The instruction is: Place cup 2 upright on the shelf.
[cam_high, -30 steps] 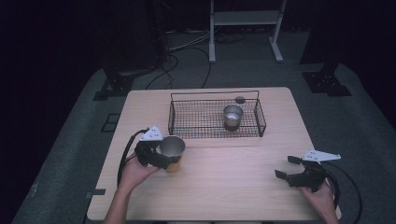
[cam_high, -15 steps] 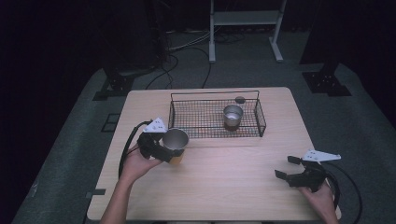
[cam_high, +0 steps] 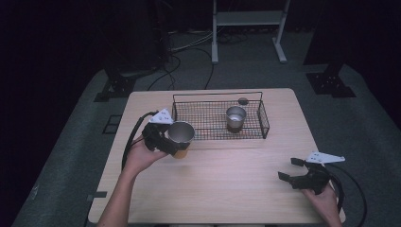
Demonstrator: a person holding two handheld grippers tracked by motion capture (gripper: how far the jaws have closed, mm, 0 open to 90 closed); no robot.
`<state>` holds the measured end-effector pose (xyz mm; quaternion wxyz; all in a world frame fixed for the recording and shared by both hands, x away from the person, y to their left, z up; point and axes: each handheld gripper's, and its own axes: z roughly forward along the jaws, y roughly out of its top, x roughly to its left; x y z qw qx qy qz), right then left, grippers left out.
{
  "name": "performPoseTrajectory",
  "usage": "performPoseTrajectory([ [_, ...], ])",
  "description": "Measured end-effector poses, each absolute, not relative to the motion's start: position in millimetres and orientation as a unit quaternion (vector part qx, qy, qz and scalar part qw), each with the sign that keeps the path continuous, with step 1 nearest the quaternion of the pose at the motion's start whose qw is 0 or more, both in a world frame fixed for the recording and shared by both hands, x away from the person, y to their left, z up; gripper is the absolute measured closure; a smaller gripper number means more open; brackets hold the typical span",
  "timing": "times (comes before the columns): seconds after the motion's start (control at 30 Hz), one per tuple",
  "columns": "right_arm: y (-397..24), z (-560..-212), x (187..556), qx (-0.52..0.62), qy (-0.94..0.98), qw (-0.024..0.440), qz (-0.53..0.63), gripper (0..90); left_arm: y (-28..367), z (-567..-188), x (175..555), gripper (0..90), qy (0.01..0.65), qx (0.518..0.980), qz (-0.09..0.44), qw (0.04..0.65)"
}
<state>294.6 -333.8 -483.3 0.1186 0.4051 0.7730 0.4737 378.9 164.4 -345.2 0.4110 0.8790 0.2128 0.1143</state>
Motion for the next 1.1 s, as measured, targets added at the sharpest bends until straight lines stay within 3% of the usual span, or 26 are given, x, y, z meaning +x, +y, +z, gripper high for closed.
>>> performPoseTrajectory([
  [1.1,-332,-487,301,0.403,0.777,0.115,0.471,8.3,120,-299,438,9.2,0.196,0.890,0.105,0.397],
])
